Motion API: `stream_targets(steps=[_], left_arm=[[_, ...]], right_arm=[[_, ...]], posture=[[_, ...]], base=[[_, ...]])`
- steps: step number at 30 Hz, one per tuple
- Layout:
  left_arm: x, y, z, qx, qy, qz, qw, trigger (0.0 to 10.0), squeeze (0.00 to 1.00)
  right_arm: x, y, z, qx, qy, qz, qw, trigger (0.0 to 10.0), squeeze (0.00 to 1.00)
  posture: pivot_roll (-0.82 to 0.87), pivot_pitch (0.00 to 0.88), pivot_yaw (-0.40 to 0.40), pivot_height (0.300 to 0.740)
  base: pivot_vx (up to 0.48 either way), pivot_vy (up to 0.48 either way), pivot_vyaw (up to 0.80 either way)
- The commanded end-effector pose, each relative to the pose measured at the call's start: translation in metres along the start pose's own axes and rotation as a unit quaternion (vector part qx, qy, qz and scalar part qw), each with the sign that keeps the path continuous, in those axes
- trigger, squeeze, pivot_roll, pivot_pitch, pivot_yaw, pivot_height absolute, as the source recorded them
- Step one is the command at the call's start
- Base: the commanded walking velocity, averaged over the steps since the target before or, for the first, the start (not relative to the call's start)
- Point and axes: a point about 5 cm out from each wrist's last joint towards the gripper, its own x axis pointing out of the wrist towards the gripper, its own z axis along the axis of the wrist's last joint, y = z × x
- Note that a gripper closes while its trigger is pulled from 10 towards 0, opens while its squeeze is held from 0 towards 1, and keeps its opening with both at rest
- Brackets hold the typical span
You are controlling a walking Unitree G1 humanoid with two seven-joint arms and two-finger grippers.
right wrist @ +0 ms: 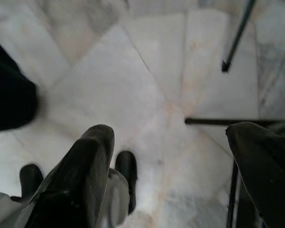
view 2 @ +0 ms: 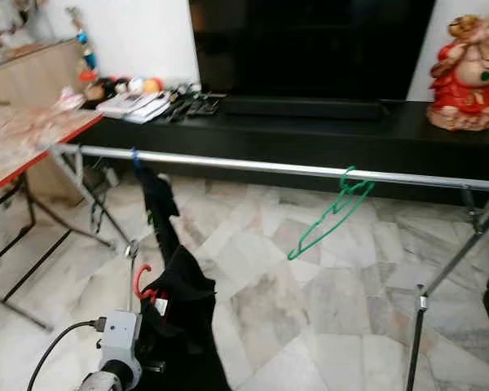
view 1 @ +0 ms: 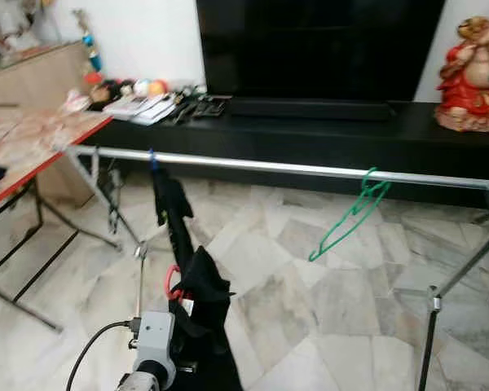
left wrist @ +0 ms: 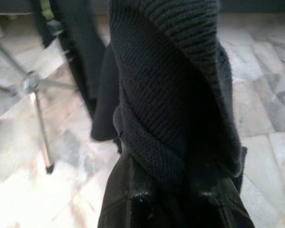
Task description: Hang hanger
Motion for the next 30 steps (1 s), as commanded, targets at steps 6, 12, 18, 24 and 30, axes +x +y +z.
stream_targets(steps=[6, 12, 18, 24, 30], left_arm=[[0.0026, -0.0004, 0.0101, 0.01, -0.028, -0.008, 1.0, 10.0, 0.0], [0.0029, -0.0006, 0.0101, 0.012, -0.028, -0.011, 0.999, 10.0, 0.0], [0.0037, -0.0019, 0.0107, 0.014, -0.03, -0.016, 0.999, 10.0, 0.0], [0.0048, -0.0039, 0.0117, 0.015, -0.031, -0.021, 0.999, 10.0, 0.0], [0.0043, -0.008, 0.0105, 0.025, -0.029, -0.037, 0.999, 10.0, 0.0]], right_arm=[[0.0004, 0.0028, -0.0005, -0.003, 0.004, 0.005, 1.0, 10.0, 0.0], [0.0003, 0.0033, -0.0013, -0.004, 0.005, 0.006, 1.0, 10.0, 0.0], [0.0004, 0.0038, -0.0012, -0.005, 0.006, 0.007, 1.0, 10.0, 0.0], [0.0007, 0.0041, -0.0007, -0.012, 0.008, 0.01, 1.0, 10.0, 0.0], [0.0007, 0.0038, -0.0001, -0.01, 0.006, 0.01, 1.0, 10.0, 0.0]], posture=[[-0.03, 0.0, 0.068, 0.74], [-0.03, 0.0, 0.07, 0.74], [-0.03, 0.0, 0.071, 0.74], [-0.03, 0.0, 0.069, 0.74], [-0.02, 0.0, 0.067, 0.74]], base=[[0.336, 0.0, 0.0], [0.336, 0.0, 0.0], [0.337, 0.0, 0.0], [0.337, 0.0, 0.0], [0.107, 0.0, 0.0]])
